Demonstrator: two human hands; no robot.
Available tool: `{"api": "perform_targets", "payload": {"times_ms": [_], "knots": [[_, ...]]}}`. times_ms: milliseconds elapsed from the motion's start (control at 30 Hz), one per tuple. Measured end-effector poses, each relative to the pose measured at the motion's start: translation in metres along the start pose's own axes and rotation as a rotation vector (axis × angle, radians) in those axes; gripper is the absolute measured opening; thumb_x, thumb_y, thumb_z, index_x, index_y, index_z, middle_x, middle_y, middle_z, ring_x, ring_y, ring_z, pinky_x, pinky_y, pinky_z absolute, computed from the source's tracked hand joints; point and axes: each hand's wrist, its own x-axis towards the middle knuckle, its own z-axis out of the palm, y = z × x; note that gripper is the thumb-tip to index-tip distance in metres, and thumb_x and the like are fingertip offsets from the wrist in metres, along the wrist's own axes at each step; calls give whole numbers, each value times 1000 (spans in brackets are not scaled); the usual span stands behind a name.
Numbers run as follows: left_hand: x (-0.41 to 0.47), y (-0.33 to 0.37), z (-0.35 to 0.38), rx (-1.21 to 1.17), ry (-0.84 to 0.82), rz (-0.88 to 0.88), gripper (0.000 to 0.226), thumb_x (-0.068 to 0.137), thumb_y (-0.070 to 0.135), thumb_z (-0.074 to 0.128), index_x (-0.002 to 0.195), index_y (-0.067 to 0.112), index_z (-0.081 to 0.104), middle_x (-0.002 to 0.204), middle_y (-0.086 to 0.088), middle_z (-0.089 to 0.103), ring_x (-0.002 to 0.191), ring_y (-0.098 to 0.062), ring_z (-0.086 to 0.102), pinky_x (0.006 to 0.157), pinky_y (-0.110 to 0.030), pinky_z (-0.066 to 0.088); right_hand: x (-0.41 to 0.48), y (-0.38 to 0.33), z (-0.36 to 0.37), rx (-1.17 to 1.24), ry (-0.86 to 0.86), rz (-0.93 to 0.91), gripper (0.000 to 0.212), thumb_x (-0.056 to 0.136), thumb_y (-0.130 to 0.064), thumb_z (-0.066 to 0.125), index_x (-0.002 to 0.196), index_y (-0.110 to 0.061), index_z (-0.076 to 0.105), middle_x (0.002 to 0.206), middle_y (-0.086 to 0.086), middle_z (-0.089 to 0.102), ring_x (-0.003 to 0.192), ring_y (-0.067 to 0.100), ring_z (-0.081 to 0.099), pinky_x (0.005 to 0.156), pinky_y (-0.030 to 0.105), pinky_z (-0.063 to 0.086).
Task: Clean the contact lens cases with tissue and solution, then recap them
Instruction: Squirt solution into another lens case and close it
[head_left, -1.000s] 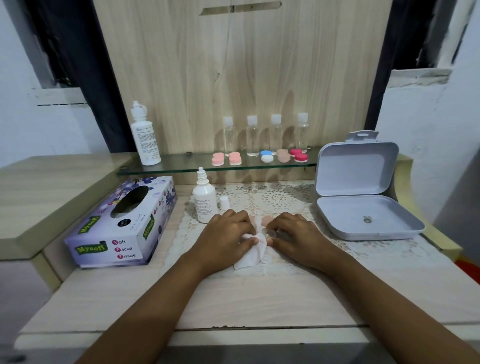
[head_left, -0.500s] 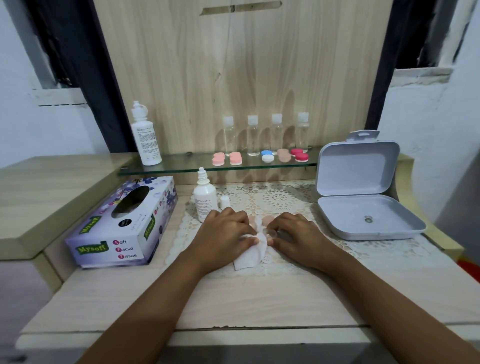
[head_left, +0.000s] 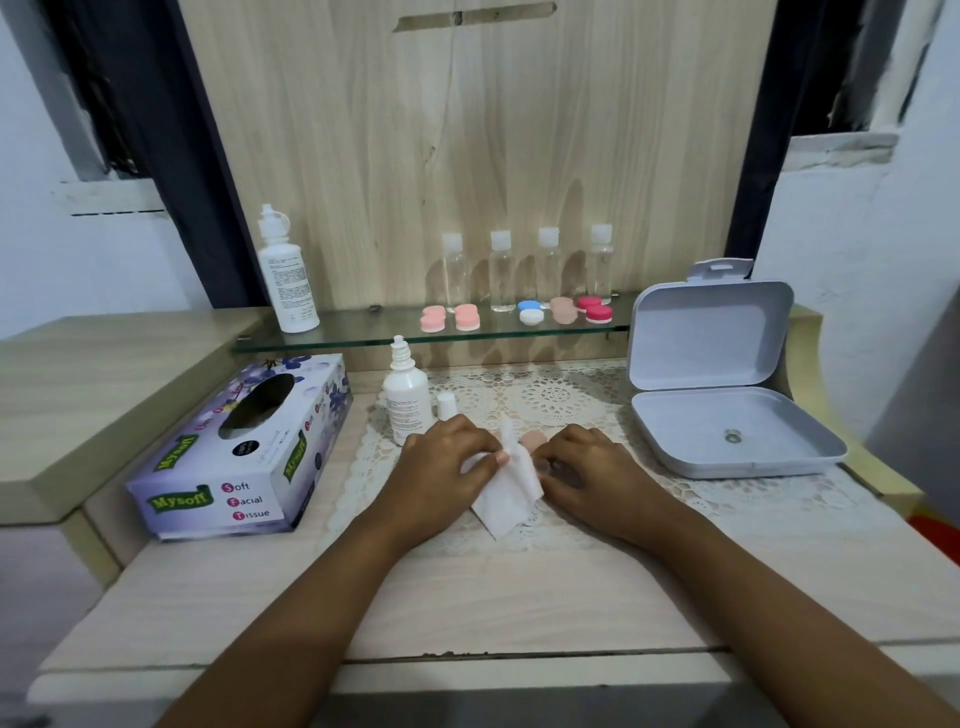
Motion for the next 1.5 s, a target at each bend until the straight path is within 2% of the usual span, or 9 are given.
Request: {"api": "perform_targets", "payload": {"times_ms": [133, 300, 467, 667, 767, 967, 1133, 1333, 1500], "knots": [[-3, 1, -3, -58, 43, 28, 29, 83, 55, 47, 92, 30, 60, 93, 18, 58, 90, -2, 54, 84, -43, 45, -1, 0, -1, -40, -21, -6, 61, 75, -58, 28, 116, -27, 61, 91, -13, 43, 96, 18, 49, 85, 37, 43], [-2, 4, -5, -109, 54, 22, 8, 88, 32, 61, 94, 28, 58, 93, 23, 56, 93, 4, 52, 82, -23, 42, -1, -1, -3, 45, 1, 19, 68, 75, -58, 21, 124, -29, 58, 91, -11, 47, 100, 18, 50, 90, 37, 42], [-4, 9, -6, -128, 68, 12, 10, 87, 24, 62, 94, 29, 56, 91, 22, 55, 93, 4, 51, 74, -7, 38, 1, -5, -10, 281, 103, 110, 30, 94, -10, 42, 113, -17, 65, 108, 1, 60, 106, 14, 54, 87, 19, 36], [-4, 15, -7, -192, 86, -11, 12, 85, 22, 66, 93, 23, 57, 90, 16, 59, 89, 5, 52, 71, -5, 37, -10, -22, -23, 488, 225, 64, 35, 81, -55, 48, 84, -25, 66, 92, -10, 64, 91, -1, 55, 75, 9, 37], [-5, 20, -7, -290, 86, -41, 12, 84, 21, 68, 91, 18, 60, 87, 16, 61, 83, 11, 53, 68, -3, 37, -11, -28, -17, 430, 219, 16, 27, 80, -44, 56, 87, -20, 65, 92, -10, 62, 92, 0, 54, 71, 6, 37], [-2, 21, -5, -509, 42, -122, 13, 84, 17, 67, 86, 31, 65, 86, 22, 66, 85, 4, 60, 77, -18, 48, -8, -26, -16, 488, 200, 36, 4, 86, -20, 63, 90, -19, 63, 96, -9, 64, 95, 2, 57, 76, 23, 49], [-1, 20, -3, -613, 8, -137, 13, 85, 15, 67, 86, 28, 68, 87, 15, 69, 90, -5, 63, 82, -27, 51, -7, -28, -19, 539, 149, 65, 4, 87, -12, 61, 85, -10, 59, 85, -4, 63, 80, -7, 59, 64, 11, 47], [-2, 17, 0, -350, 68, -107, 15, 90, 25, 59, 105, 26, 62, 94, 17, 62, 91, 7, 55, 75, -6, 41, -4, -18, -20, 322, 383, 182, 9, 86, -12, 59, 81, -12, 52, 80, -2, 56, 68, 5, 54, 55, 12, 40], [-2, 5, 4, -9, -60, -140, 38, 90, 37, 55, 124, 20, 56, 112, 4, 57, 110, -14, 50, 97, -35, 40, -3, -2, -22, -80, 634, 4, 8, 80, 7, 62, 77, 3, 56, 86, 17, 53, 61, 23, 48, 58, 25, 37]]}}
